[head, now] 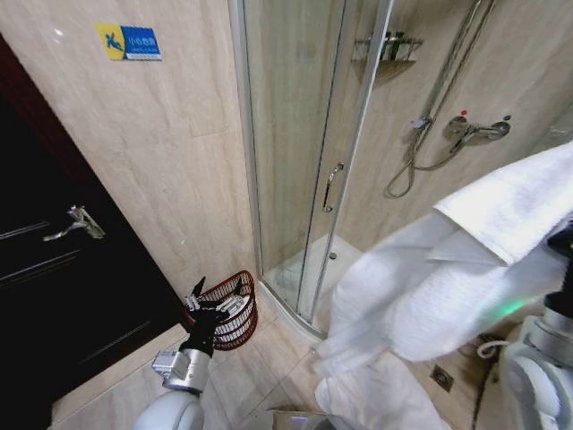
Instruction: Discard the used towel into the hamper.
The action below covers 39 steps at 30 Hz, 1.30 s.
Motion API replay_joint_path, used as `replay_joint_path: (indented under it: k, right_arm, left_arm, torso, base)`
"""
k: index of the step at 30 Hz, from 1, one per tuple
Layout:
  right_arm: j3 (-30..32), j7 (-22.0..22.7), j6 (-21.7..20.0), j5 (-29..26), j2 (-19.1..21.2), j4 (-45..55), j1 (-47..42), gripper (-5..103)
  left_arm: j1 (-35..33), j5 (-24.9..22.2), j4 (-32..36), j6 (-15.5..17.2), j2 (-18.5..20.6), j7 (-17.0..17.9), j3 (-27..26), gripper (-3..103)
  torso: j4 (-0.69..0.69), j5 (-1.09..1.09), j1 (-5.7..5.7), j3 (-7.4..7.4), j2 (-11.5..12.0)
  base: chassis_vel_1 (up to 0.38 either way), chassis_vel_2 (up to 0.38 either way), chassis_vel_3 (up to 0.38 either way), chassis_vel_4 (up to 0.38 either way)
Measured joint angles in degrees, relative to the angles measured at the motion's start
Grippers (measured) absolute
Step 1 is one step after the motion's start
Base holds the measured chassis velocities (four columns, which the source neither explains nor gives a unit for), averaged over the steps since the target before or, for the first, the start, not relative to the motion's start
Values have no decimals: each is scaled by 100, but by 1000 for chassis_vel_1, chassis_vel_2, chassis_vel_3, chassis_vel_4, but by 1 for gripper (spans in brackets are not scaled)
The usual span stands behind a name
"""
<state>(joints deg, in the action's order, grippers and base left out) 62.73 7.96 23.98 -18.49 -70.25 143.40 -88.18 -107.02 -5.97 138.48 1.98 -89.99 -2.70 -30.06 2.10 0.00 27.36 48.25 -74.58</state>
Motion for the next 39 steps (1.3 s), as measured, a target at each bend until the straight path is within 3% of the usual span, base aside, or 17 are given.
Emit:
replay_joint_path:
  k: [25, 39]
  right_arm:
    - [15, 15, 1, 6, -134, -9, -101, 6]
    - [3, 5, 197, -66, -134, -15, -119, 6]
  left_arm:
    - [0, 0, 0, 0, 0, 0, 0, 100]
    - [0, 0, 0, 0, -1, 0, 0, 100]
  torso:
    - [0, -1, 0, 0, 1]
    - [0, 2, 0, 0, 1]
  base:
    - [40, 42, -35, -35]
    - [33, 35, -30, -30]
